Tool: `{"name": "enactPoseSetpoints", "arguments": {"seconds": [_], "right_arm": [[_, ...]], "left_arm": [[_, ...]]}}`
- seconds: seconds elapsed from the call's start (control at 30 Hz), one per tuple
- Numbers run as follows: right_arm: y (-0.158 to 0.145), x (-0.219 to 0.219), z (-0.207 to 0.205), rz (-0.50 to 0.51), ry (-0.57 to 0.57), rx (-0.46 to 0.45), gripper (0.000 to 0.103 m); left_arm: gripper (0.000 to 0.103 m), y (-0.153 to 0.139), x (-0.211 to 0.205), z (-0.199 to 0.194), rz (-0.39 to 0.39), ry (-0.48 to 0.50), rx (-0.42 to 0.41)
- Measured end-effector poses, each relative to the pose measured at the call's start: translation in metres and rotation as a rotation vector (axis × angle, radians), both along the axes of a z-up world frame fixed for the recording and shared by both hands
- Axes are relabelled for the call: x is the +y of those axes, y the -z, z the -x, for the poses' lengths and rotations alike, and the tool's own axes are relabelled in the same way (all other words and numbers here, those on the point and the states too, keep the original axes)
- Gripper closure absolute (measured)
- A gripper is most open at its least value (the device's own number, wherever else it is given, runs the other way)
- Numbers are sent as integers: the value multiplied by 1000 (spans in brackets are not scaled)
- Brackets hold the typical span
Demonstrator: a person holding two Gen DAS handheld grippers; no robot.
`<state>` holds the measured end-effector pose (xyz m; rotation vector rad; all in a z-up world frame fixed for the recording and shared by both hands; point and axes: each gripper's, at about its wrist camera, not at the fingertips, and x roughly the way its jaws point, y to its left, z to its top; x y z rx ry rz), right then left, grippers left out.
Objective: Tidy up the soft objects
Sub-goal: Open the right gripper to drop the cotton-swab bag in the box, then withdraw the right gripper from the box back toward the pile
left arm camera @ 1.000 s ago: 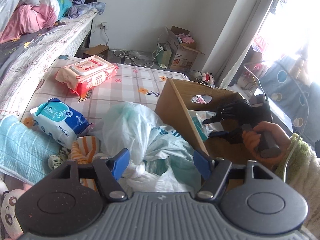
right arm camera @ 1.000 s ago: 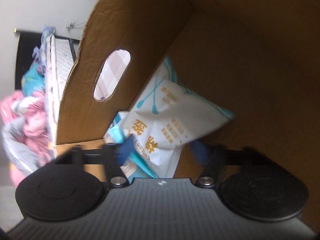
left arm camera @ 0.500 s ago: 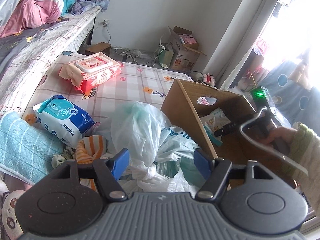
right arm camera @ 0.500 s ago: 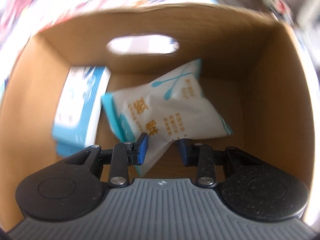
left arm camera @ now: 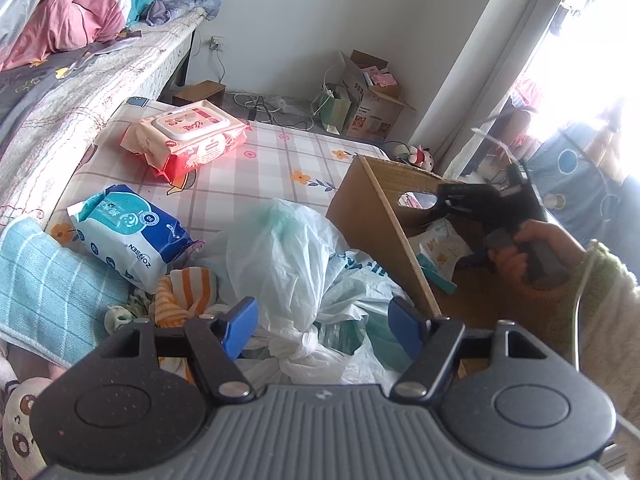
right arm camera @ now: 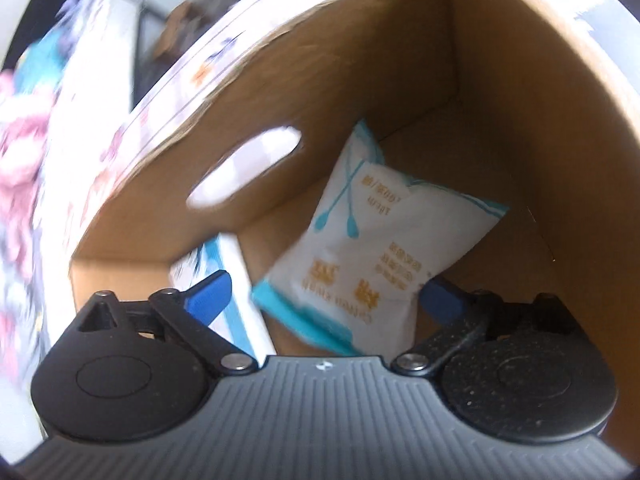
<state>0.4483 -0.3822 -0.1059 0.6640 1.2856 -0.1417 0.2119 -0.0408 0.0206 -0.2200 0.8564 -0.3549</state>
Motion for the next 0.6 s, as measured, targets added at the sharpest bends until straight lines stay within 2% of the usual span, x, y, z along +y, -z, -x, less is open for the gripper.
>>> {"name": "enactPoseSetpoints", "arguments": {"seconds": [0.07,0.17,0.23,0.37,0.6], "right_arm": [[8,9,-10,61,35,22,1],[12,21,-14,173,42,-2,1],[11,34,-13,278,-4,-25,1],[12,49,-10,449,-185,-43,7],[0,52,-2,453,-459,-97,14]], "left_arm": [[29,-1,0,2,-4,1,-4],[29,-3,2,4,-8,-5,-9],[29,-4,4,5,-7,-10,-11],[29,-4,6,5,-12,-14,-12],[28,-1,1,4,-10,-6,-4]]}}
